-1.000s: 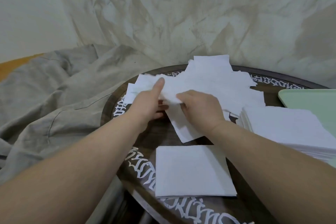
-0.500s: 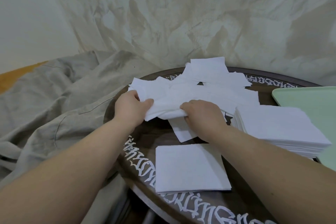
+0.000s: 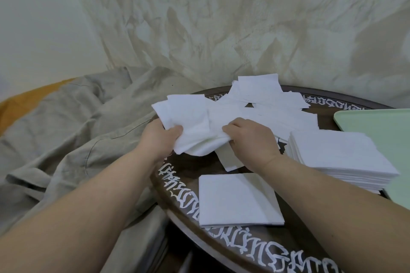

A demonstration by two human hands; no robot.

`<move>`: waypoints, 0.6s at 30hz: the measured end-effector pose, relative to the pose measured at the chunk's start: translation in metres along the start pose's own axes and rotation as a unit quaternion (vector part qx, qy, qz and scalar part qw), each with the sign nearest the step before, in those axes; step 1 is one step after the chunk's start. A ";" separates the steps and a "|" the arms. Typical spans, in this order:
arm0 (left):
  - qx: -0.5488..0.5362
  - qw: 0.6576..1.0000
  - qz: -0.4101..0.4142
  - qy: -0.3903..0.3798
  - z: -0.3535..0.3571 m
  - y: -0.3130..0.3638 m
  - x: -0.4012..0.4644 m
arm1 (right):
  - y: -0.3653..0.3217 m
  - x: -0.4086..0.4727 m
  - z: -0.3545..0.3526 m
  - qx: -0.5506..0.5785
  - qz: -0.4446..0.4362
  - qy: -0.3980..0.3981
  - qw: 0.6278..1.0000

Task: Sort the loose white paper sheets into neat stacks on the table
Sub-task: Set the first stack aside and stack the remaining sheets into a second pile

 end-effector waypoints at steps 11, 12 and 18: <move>-0.177 0.984 -0.006 -0.019 -0.003 0.025 -0.025 | -0.005 -0.007 -0.052 0.172 0.048 0.064 0.982; -0.191 0.981 -0.008 -0.026 0.000 0.028 -0.028 | -0.005 -0.009 -0.055 0.179 0.049 0.069 0.980; -0.223 0.974 -0.027 -0.041 0.004 0.042 -0.044 | 0.002 -0.025 -0.080 0.206 0.097 0.051 0.972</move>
Point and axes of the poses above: each hand's wrist, its own x-axis towards the middle knuckle, its own z-axis out of the palm, y = z × x, the point moved 6 cm from there along x, towards the middle knuckle, and after that the axes turned 7 degrees about y, right-handed, at the moved point
